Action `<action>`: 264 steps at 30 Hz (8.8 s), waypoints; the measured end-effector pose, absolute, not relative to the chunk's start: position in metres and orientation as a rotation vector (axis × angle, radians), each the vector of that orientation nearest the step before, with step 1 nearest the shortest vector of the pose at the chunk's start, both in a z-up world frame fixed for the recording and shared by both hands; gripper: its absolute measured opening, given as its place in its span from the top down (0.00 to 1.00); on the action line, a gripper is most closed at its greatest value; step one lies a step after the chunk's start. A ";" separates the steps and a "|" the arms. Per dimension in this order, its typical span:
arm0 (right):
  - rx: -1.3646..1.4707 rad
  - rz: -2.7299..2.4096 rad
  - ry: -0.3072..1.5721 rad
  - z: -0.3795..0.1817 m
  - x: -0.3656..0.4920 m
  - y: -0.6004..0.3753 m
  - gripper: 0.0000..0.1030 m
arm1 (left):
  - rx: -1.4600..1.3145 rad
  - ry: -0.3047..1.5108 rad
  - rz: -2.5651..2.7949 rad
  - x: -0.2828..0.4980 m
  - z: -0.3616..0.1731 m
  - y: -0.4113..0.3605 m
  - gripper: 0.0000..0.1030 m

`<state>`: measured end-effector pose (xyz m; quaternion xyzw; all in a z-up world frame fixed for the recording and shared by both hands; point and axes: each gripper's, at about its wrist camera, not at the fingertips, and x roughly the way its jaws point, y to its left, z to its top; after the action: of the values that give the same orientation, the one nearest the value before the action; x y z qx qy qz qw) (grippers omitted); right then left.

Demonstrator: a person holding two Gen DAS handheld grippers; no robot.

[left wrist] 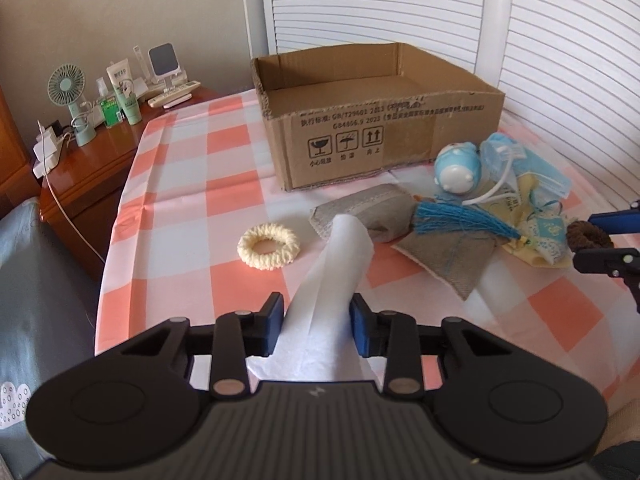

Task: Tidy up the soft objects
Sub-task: 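Carry the white towel into the box and release it with the left gripper, then carry the brown hair tie into the box and open the right gripper, then move the left gripper to the grey fabric pouch while the right approaches the floral pouch, then grasp the grey fabric pouch with the left gripper while the right grasps the floral pouch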

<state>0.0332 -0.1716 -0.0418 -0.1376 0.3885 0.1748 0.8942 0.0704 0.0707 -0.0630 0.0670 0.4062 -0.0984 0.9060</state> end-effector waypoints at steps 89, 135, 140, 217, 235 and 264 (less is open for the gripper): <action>-0.135 0.296 0.681 0.028 0.218 -0.166 0.56 | 0.130 0.700 -0.085 0.091 -0.004 0.020 0.01; -0.085 0.140 0.871 -0.054 0.102 -0.204 0.00 | 0.086 0.754 -0.034 0.067 -0.011 0.037 0.01; -0.068 0.184 0.920 -0.065 0.089 -0.201 0.00 | 0.091 0.758 -0.054 0.067 -0.012 0.032 0.01; -0.088 0.116 0.907 -0.093 0.088 -0.253 0.00 | 0.158 0.908 -0.397 0.117 -0.092 -0.030 0.09; -0.090 0.117 0.901 -0.093 0.085 -0.253 0.00 | 0.147 0.890 -0.424 0.092 -0.081 -0.009 0.49; -0.222 0.268 0.833 -0.086 0.074 -0.226 0.36 | 0.164 0.888 -0.354 0.096 -0.090 0.001 0.25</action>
<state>0.0736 -0.2259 -0.0860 -0.1074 0.4023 0.1297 0.8999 0.0955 0.0013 -0.0902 0.0789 0.4266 -0.1700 0.8848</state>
